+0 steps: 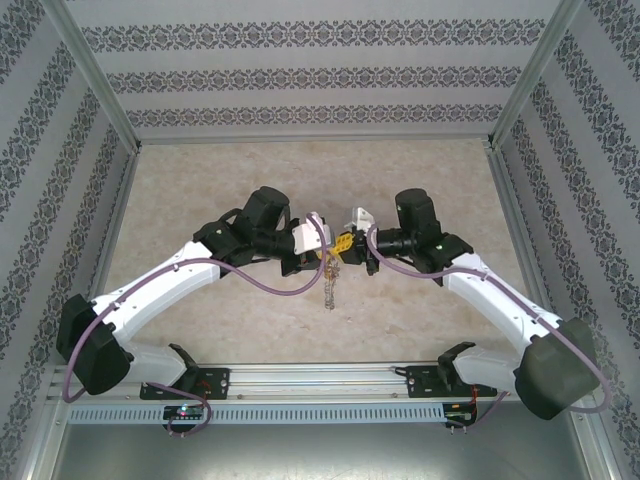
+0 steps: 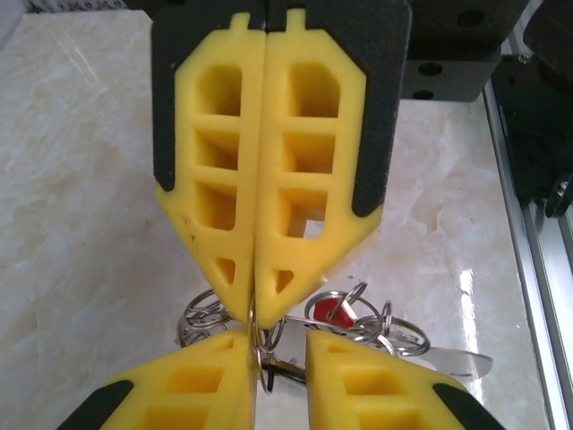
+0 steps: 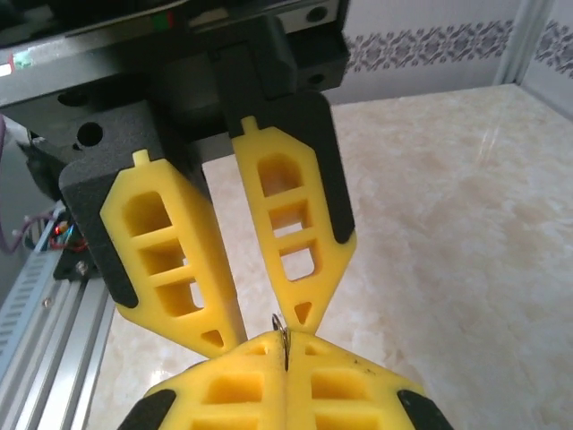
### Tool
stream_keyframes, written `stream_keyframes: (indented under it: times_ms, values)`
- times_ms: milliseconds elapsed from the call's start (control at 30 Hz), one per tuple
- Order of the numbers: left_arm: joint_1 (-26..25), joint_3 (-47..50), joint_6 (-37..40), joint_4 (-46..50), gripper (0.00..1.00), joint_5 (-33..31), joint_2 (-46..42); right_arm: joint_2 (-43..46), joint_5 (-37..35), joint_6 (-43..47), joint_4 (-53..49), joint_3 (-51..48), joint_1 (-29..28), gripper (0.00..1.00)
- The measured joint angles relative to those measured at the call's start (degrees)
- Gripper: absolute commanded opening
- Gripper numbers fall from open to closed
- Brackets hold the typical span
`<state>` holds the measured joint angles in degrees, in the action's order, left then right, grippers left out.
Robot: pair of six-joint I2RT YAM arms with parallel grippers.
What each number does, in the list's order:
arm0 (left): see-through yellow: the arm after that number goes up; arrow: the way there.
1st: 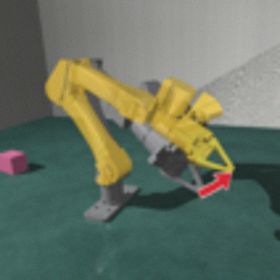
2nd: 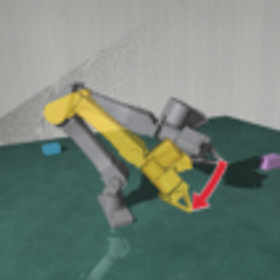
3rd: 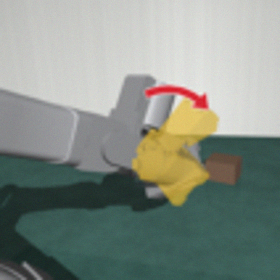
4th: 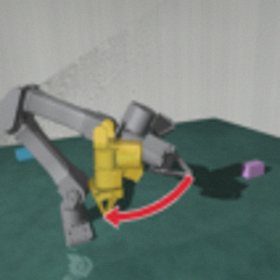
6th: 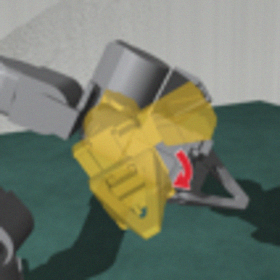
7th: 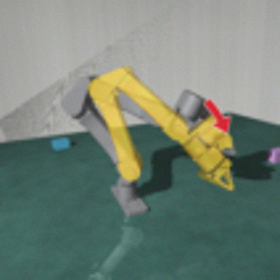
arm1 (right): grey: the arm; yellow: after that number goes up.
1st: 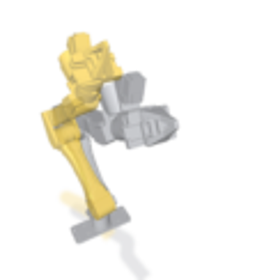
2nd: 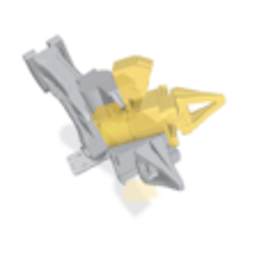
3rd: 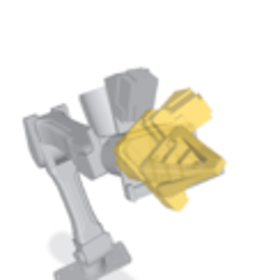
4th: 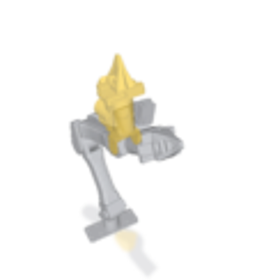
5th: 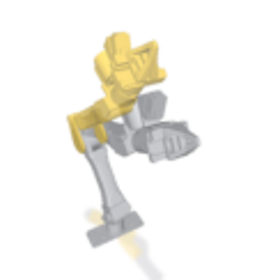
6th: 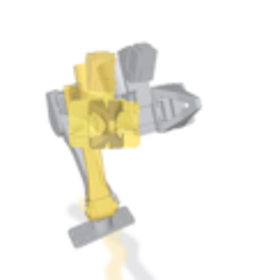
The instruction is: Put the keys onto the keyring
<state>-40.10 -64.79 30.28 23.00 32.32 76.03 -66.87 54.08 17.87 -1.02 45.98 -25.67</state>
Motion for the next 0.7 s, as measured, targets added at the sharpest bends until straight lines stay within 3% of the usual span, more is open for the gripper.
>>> stream_keyframes:
  times_ms: [233, 533, 700]
  values:
    - [0.0, 3.5, -2.4, -4.2, 0.22, -1.3, -3.8, 1.6, -0.5, -14.8, 16.8, -3.4, 1.9, 0.0]
    - [0.0, 3.7, -3.8, -5.0, 0.22, -1.2, -3.8, 0.9, -4.2, -26.1, 33.8, -6.1, 1.8, 0.0]
    - [0.2, 5.8, -5.0, -7.6, 0.38, -2.9, -5.6, 0.4, -4.2, -26.9, 36.0, -6.1, 1.4, 0.0]
